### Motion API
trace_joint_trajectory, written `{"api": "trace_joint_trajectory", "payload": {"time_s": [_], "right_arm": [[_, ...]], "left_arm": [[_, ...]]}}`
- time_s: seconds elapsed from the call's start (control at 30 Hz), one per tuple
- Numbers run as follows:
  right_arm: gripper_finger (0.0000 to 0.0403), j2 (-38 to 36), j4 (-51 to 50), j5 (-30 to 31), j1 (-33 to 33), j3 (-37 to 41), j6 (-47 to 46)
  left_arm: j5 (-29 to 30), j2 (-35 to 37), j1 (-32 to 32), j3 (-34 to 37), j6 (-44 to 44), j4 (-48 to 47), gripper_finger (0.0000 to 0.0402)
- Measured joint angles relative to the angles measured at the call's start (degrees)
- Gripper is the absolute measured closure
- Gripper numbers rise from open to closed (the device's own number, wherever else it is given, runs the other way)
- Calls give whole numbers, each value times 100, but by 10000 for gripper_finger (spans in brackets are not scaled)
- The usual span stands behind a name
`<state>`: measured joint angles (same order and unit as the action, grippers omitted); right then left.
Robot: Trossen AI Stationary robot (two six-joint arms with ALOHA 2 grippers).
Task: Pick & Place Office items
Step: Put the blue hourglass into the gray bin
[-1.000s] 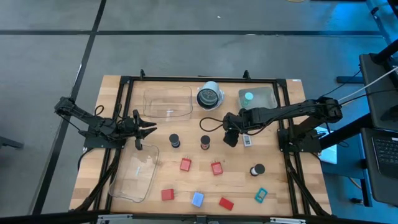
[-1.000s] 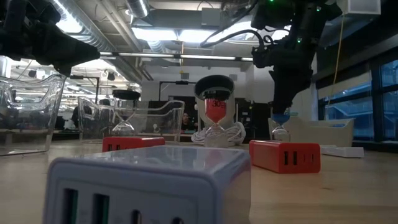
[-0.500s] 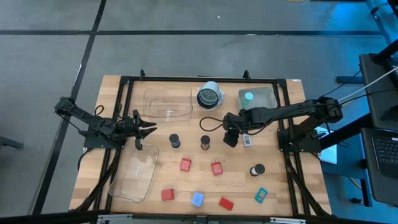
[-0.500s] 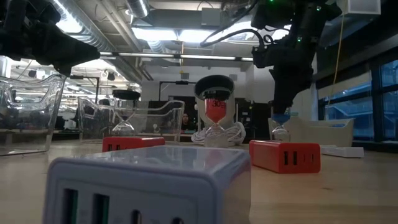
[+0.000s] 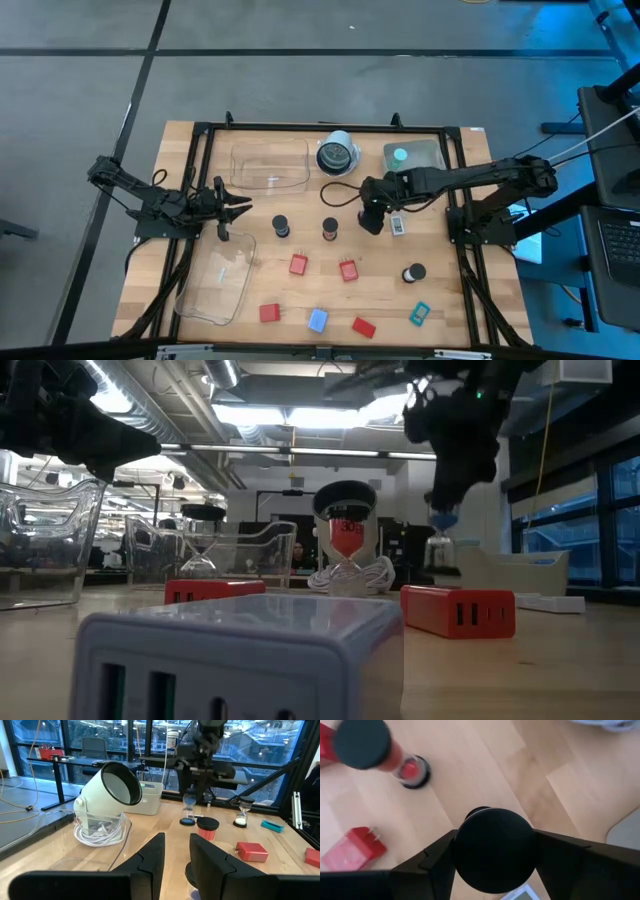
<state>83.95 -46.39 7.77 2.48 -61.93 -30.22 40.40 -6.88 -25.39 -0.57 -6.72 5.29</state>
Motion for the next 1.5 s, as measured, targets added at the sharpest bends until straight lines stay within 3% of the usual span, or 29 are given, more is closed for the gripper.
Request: {"api": "trace_joint_trajectory", "payload": {"time_s": [0.3,0.83,1.27,1.5], "right_arm": [[187,-912,-480,90,2,-22,-171],[187,-2667,-1820,984,2,-24,-1109],[185,-2936,-3585,1552,-2,-24,-2260],[183,-2935,-3828,2021,-157,-24,-2510]], "left_arm": [[2,0,-2,-1,-2,5,315],[0,0,-2,-1,-1,5,315],[0,0,-1,-1,-2,5,315],[0,0,0,-1,0,5,315]]}}
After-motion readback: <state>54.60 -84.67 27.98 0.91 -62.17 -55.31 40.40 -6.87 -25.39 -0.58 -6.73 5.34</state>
